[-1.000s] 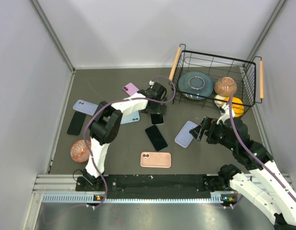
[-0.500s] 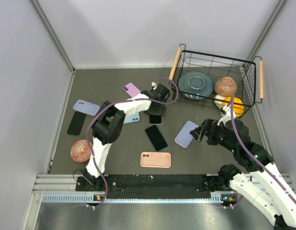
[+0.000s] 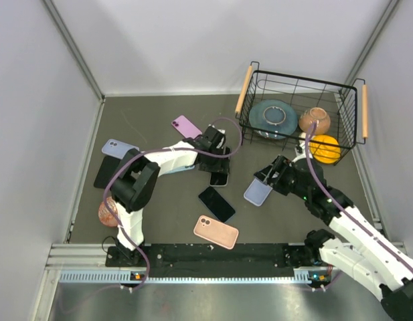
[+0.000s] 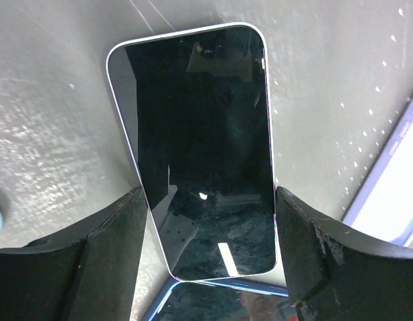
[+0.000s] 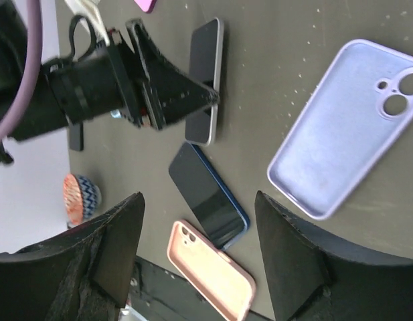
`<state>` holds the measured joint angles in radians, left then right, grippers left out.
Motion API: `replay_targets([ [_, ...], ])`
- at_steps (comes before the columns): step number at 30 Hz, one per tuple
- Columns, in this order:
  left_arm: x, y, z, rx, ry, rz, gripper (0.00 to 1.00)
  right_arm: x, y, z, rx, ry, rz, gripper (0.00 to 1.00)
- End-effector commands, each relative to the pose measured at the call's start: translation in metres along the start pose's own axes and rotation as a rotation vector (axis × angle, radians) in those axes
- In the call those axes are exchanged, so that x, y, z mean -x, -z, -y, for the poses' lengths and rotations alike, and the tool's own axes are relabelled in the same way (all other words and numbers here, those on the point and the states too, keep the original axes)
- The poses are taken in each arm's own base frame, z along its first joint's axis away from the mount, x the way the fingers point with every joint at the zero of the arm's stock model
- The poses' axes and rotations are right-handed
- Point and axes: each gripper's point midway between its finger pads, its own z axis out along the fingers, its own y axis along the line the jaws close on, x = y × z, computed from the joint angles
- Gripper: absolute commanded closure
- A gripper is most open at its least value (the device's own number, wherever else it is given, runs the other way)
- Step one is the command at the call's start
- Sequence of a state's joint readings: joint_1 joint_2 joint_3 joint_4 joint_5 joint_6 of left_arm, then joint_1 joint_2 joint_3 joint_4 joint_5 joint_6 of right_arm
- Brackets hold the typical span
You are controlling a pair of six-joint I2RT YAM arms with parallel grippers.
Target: Put the phone into the phone case
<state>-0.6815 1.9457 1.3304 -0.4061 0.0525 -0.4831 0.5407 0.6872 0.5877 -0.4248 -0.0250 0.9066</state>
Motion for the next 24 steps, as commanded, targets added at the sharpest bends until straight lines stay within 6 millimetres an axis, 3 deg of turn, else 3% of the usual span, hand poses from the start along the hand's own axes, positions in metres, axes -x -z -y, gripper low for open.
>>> replay_targets([
  [1, 0.024, 0.029, 0.036, -0.186, -0.02, 0.099, 0.48, 0.026, -0.03, -0.034, 0.108, -0.114, 0.094, 0.34],
  [6, 0.029, 0.041, 0.048, -0.265, -0.036, 0.145, 0.51, 0.023, -0.074, -0.023, 0.024, -0.142, 0.063, 0.41],
  [9, 0.032, 0.048, 0.055, -0.313, -0.044, 0.168, 0.53, 0.028, -0.089, -0.028, 0.032, -0.168, 0.065, 0.47],
  [13, 0.032, 0.056, 0.064, -0.37, -0.048, 0.19, 0.54, 0.024, -0.113, -0.015, 0.002, -0.229, 0.052, 0.51],
  [24, 0.021, 0.066, 0.076, -0.467, -0.047, 0.179, 0.55, 0.016, -0.139, -0.018, 0.027, -0.232, -0.014, 0.56],
])
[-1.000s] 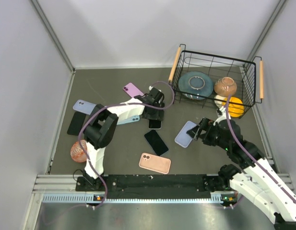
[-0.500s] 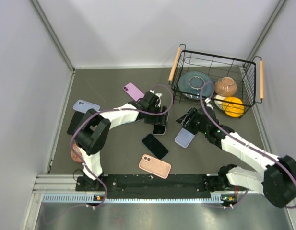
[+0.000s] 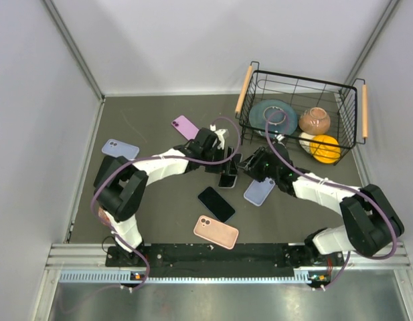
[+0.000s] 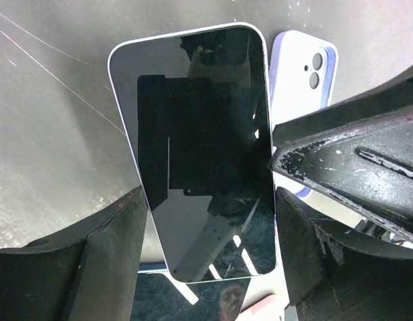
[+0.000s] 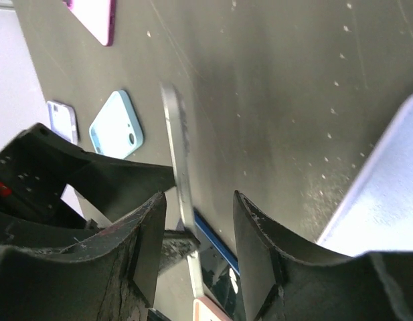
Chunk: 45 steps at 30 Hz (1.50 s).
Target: Put the phone into the phone case
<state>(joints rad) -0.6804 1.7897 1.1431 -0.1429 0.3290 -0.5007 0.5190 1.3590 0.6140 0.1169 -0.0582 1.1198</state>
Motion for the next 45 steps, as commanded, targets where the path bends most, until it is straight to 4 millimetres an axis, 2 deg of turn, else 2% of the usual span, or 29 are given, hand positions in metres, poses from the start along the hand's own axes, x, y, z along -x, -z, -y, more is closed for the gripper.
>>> replay_targets([
  [1, 0.027, 0.02, 0.032, -0.124, -0.036, 0.104, 0.55, 0.017, -0.004, -0.035, 0.112, -0.004, 0.042, 0.56],
  [4, 0.025, 0.021, 0.035, -0.141, -0.033, 0.102, 0.56, 0.016, -0.009, -0.033, 0.108, -0.016, 0.033, 0.61],
  [9, 0.022, 0.024, 0.034, -0.142, -0.029, 0.102, 0.55, 0.012, -0.01, -0.031, 0.119, -0.036, 0.023, 0.85],
  [11, 0.019, 0.025, 0.035, -0.15, -0.026, 0.095, 0.51, 0.013, -0.008, -0.032, 0.128, -0.026, 0.028, 0.94],
  [13, 0.018, 0.026, 0.035, -0.15, -0.021, 0.093, 0.4, 0.014, -0.004, -0.036, 0.14, -0.01, 0.033, 1.0],
  [17, 0.019, 0.031, 0.031, -0.116, 0.001, 0.108, 0.07, 0.022, 0.006, -0.037, 0.146, 0.027, 0.056, 1.0],
  [18, 0.019, 0.033, 0.032, -0.117, 0.003, 0.109, 0.02, 0.024, 0.009, -0.034, 0.137, 0.028, 0.063, 1.0],
  [20, 0.02, 0.038, 0.036, -0.126, 0.006, 0.112, 0.01, 0.033, 0.019, -0.032, 0.133, 0.036, 0.092, 1.0],
  [24, 0.019, 0.045, 0.04, -0.138, -0.01, 0.11, 0.01, 0.046, 0.039, -0.01, 0.076, 0.045, 0.14, 1.0],
  [26, 0.017, 0.045, 0.038, -0.126, -0.022, 0.098, 0.06, 0.05, 0.047, 0.009, 0.019, 0.046, 0.154, 1.0],
  [27, 0.016, 0.045, 0.037, -0.124, -0.026, 0.093, 0.07, 0.052, 0.056, 0.009, 0.034, 0.051, 0.176, 1.0],
  [29, 0.014, 0.04, 0.034, -0.114, -0.036, 0.075, 0.12, 0.05, 0.064, 0.028, -0.023, 0.069, 0.17, 1.0],
  [31, 0.015, 0.036, 0.035, -0.113, -0.048, 0.066, 0.16, 0.052, 0.073, 0.032, -0.033, 0.102, 0.183, 1.0],
  [35, 0.016, 0.021, 0.03, -0.094, -0.049, 0.041, 0.26, 0.053, 0.079, 0.049, -0.062, 0.095, 0.165, 1.0],
  [36, 0.02, 0.019, 0.032, -0.098, -0.051, 0.046, 0.41, 0.055, 0.079, 0.051, -0.052, 0.077, 0.156, 1.0],
  [39, 0.022, 0.007, 0.032, -0.093, -0.041, 0.034, 0.66, 0.053, 0.074, 0.059, -0.05, 0.051, 0.125, 1.0],
  [41, 0.018, -0.003, 0.029, -0.089, -0.032, 0.012, 0.74, 0.05, 0.07, 0.066, -0.069, 0.046, 0.105, 1.0],
  [42, 0.016, -0.006, 0.03, -0.087, -0.029, 0.005, 0.82, 0.049, 0.069, 0.068, -0.071, 0.042, 0.098, 1.0],
  [45, 0.012, -0.015, 0.027, -0.076, -0.023, -0.003, 0.98, 0.045, 0.069, 0.074, -0.081, 0.039, 0.094, 1.0],
])
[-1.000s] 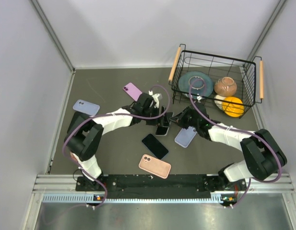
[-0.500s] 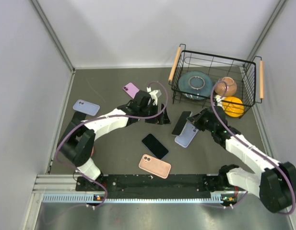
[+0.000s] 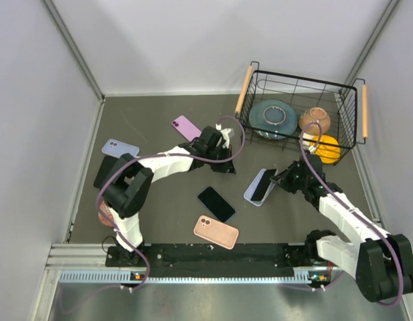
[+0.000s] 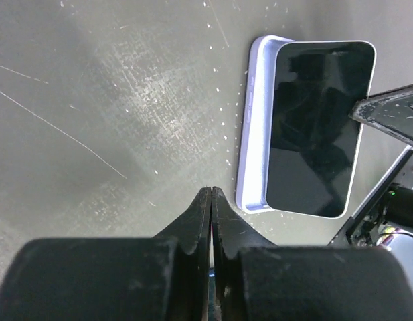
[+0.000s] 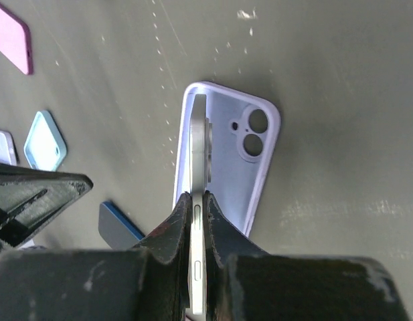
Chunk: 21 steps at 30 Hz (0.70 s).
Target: Put the phone into the phone case
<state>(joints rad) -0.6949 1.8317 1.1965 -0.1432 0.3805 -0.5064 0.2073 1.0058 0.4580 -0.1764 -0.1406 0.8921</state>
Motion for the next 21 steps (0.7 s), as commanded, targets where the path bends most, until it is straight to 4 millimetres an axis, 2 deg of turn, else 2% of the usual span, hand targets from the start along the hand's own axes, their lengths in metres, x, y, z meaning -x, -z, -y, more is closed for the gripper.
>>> replay_targets([
  [1, 0.007, -0.01, 0.008, -0.015, -0.012, 0.015, 1.0, 0.002, 0.002, -0.01, 0.064, 0.01, 0.003, 1.0],
  [8, -0.014, -0.026, 0.013, -0.029, -0.021, -0.033, 1.0, 0.003, -0.003, 0.006, 0.051, 0.015, 0.04, 1.0],
  [15, -0.043, -0.038, 0.018, -0.024, -0.017, -0.086, 1.0, -0.004, -0.014, 0.017, 0.07, 0.012, 0.017, 1.0],
  [21, -0.06, -0.045, 0.006, 0.026, 0.016, -0.117, 1.0, -0.011, -0.02, 0.026, 0.054, 0.008, -0.011, 1.0],
])
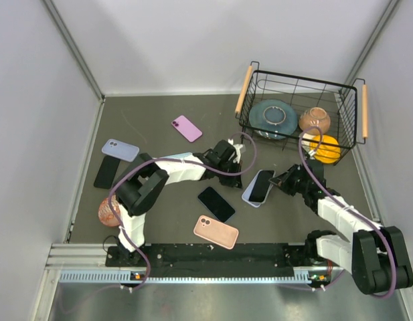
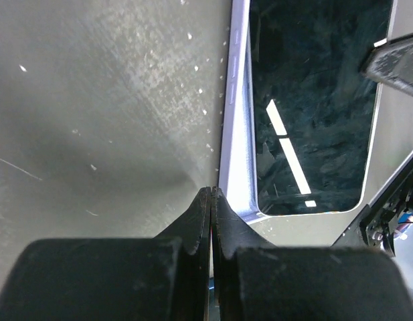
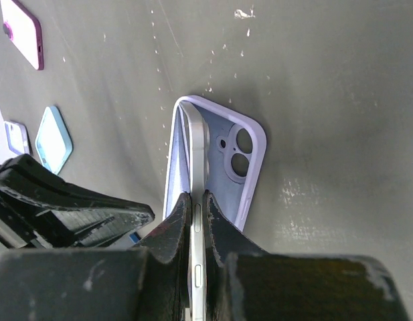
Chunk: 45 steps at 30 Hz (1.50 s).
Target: Put the phone into the phone case
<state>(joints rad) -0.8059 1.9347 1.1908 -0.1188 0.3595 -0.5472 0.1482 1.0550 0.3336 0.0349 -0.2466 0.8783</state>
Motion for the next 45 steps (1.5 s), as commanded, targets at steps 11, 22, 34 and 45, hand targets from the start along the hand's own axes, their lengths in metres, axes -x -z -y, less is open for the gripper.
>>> replay_targets([
  [11, -0.027, -0.012, 0.002, 0.013, 0.008, -0.032, 1.0, 0.001, -0.007, 0.019, -0.043, -0.007, 0.029, 1.0],
  [22, -0.054, -0.02, 0.036, -0.049, -0.02, -0.065, 1.0, -0.012, -0.016, 0.03, -0.049, -0.057, -0.004, 1.0],
  [34, -0.062, -0.021, 0.049, -0.075, -0.018, -0.056, 1.0, -0.011, -0.011, 0.033, -0.071, -0.03, 0.002, 0.9],
  [45, -0.049, -0.005, 0.036, 0.048, 0.046, -0.002, 0.89, 0.003, 0.016, 0.027, -0.149, 0.105, -0.004, 0.48],
])
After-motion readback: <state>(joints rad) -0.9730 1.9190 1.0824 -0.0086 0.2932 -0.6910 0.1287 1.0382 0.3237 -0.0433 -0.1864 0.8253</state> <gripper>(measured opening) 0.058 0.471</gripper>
